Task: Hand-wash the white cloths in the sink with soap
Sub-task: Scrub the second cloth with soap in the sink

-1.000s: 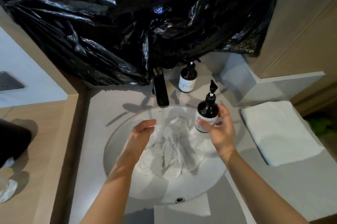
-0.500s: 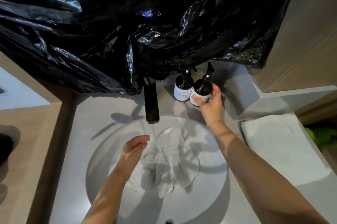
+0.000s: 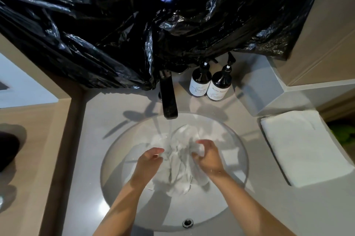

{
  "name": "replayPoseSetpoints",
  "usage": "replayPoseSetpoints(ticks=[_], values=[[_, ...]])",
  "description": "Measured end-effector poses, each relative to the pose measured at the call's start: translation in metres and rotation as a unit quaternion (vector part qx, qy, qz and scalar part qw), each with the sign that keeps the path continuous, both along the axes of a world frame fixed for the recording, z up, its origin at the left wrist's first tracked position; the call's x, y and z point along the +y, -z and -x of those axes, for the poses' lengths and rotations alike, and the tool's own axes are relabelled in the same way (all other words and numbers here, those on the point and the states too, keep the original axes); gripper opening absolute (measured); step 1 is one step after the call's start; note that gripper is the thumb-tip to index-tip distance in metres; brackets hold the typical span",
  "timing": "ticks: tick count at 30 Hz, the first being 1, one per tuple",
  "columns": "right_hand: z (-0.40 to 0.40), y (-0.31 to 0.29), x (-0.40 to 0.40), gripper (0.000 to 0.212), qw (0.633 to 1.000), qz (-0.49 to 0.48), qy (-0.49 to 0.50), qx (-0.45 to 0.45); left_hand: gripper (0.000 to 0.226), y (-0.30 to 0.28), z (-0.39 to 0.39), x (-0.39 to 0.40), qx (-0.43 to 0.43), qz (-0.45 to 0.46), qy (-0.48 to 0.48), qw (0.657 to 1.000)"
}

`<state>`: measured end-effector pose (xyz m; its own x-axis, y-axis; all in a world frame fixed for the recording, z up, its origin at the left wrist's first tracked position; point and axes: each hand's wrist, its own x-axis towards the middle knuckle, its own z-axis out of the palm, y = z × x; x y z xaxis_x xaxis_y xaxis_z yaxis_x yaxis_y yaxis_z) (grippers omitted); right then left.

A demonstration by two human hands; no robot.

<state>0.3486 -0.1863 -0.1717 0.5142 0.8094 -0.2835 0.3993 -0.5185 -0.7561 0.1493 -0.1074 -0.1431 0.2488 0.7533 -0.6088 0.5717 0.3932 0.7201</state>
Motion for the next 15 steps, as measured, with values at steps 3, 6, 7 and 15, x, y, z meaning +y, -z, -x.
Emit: replayPoseSetpoints(ticks=[3,6,7,15], values=[[0.015,0.021,-0.007,0.065,0.964,0.225,-0.09,-0.111,0.047,0.026,-0.011,0.001,0.106,-0.006,0.136,0.985],[0.032,0.027,-0.004,0.066,0.909,0.263,-0.164,-0.279,0.063,0.042,-0.02,-0.008,0.208,-0.025,0.225,0.952],[0.036,0.031,-0.002,0.064,0.908,0.249,-0.169,-0.292,0.065,0.044,-0.022,-0.011,0.242,-0.044,0.261,0.934],[0.013,-0.016,0.0,0.015,0.968,0.04,0.109,0.224,0.045,0.047,-0.016,-0.005,0.108,0.008,0.254,0.961]])
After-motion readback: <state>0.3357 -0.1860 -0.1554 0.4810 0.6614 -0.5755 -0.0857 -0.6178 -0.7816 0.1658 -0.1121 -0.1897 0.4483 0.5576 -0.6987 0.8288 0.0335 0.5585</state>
